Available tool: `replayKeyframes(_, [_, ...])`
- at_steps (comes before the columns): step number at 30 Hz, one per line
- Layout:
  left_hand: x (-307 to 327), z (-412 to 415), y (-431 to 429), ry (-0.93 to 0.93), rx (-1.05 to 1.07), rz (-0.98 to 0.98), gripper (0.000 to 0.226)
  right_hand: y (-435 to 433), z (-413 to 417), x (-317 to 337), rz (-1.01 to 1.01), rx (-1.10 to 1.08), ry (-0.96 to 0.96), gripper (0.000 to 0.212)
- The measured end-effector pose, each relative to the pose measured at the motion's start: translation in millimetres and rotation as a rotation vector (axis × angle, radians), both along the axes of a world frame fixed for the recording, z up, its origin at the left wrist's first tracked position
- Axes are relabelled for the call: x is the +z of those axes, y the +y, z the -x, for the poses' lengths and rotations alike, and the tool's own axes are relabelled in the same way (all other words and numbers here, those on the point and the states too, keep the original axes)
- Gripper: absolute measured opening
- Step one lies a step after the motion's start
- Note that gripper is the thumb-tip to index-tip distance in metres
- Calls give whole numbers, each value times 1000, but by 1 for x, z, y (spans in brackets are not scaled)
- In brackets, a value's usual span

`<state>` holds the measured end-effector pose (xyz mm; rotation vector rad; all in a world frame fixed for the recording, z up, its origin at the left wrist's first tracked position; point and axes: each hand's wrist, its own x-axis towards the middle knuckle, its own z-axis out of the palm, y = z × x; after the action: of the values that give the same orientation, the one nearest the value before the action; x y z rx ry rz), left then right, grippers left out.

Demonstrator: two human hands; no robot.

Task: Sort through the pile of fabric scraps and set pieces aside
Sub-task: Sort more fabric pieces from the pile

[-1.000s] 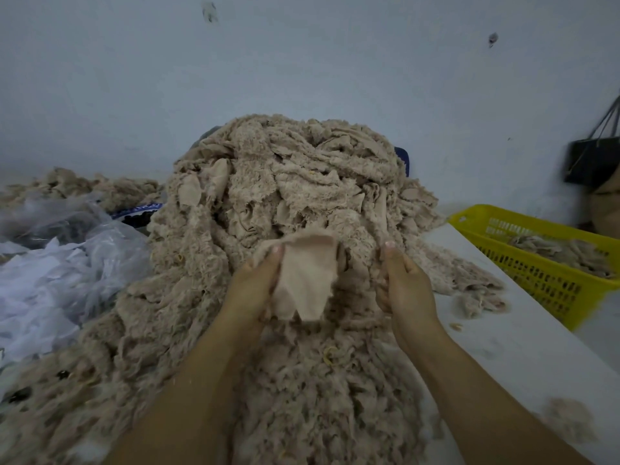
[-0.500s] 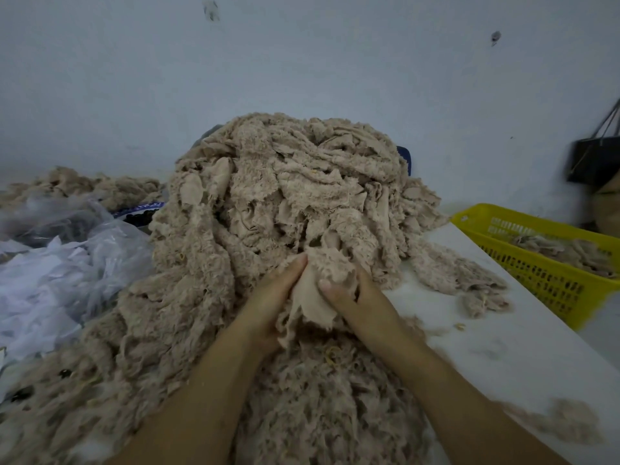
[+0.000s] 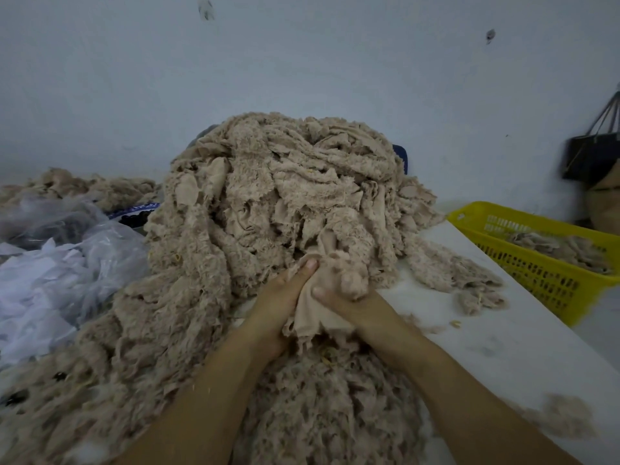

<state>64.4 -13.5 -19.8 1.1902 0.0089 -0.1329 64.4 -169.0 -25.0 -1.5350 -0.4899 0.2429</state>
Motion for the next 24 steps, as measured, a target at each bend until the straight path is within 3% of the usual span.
replayKeyframes(2, [-1, 0, -1, -29, -13, -37, 46, 0, -1, -4, 182, -28, -76, 12])
replayKeyframes(3, [-1, -1, 0, -42, -22, -27, 46, 1, -3, -5, 171, -68, -67, 11])
replayKeyframes(6, [-4, -3, 1, -51, 17, -17, 41, -11, -15, 5, -297, -331, 118, 19])
replayKeyframes(8, [-8, -5, 2, -31, 61, -65, 42, -27, -24, 13, -651, -427, 211, 36])
replayKeyframes(10, [-11, -7, 0, -42, 57, -109, 48, -33, -28, 12, -716, -484, 276, 43])
replayKeyframes(15, [-16, -4, -8, -99, -15, -283, 39, -19, -27, 6, -506, -413, 217, 29])
replayKeyframes(19, [-17, -1, -13, -160, 2, -460, 26, -13, -21, 1, -319, -323, 212, 37])
replayKeyframes(21, [-18, 0, -15, -181, 39, -575, 22, -12, -19, 1, -100, -411, 136, 44])
replayKeyframes(24, [-21, -2, -15, -191, 54, -682, 19, -12, -24, -3, 239, -573, -124, 33])
